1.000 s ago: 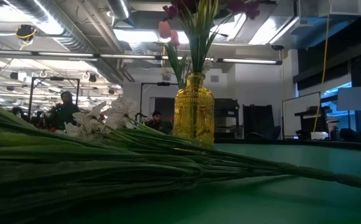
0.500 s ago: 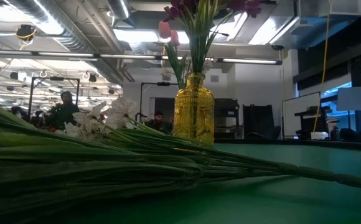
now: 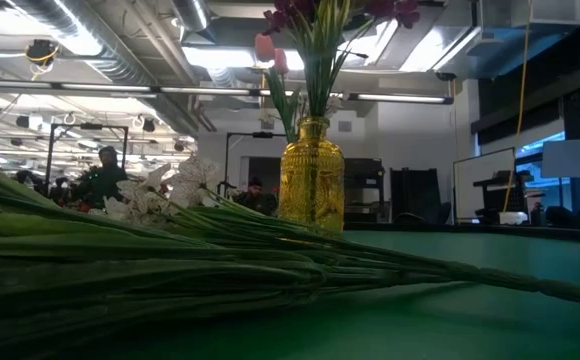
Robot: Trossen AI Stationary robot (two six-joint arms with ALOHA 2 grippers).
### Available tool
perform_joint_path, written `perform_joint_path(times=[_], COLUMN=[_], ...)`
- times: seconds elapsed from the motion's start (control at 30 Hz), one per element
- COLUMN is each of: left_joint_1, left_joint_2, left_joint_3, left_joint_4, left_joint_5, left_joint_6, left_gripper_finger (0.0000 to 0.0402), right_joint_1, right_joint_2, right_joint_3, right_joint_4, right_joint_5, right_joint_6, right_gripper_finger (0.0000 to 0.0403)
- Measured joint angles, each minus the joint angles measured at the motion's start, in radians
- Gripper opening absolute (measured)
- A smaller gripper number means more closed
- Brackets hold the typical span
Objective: Sort flowers into vase by color
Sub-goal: Put the black flower into the yellow transparent vase
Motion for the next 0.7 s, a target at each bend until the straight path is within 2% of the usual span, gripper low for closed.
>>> perform_joint_path(times=[0.17,0.47,0.7], left_joint_1=[0.0,0.0,0.0], left_joint_2=[0.0,0.0,0.0], left_joint_3=[-0.035,-0.035,-0.035], left_joint_4=[0.016,0.054,0.132], left_joint_5=[0.0,0.0,0.0], left_joint_6=[-0.004,-0.001,0.054], left_gripper_finger=[0.0254,0.0254,0.0254], right_joint_1=[-0.026,-0.081,-0.08], right_joint_2=[-0.145,-0.465,-0.606], right_joint_3=[-0.248,-0.782,-1.127], right_joint_4=[0.162,0.648,1.057], right_joint_5=[-0.019,-0.086,-0.085], right_joint_6=[0.022,0.071,0.075], right_gripper_finger=[0.0003,0.0004,0.0004])
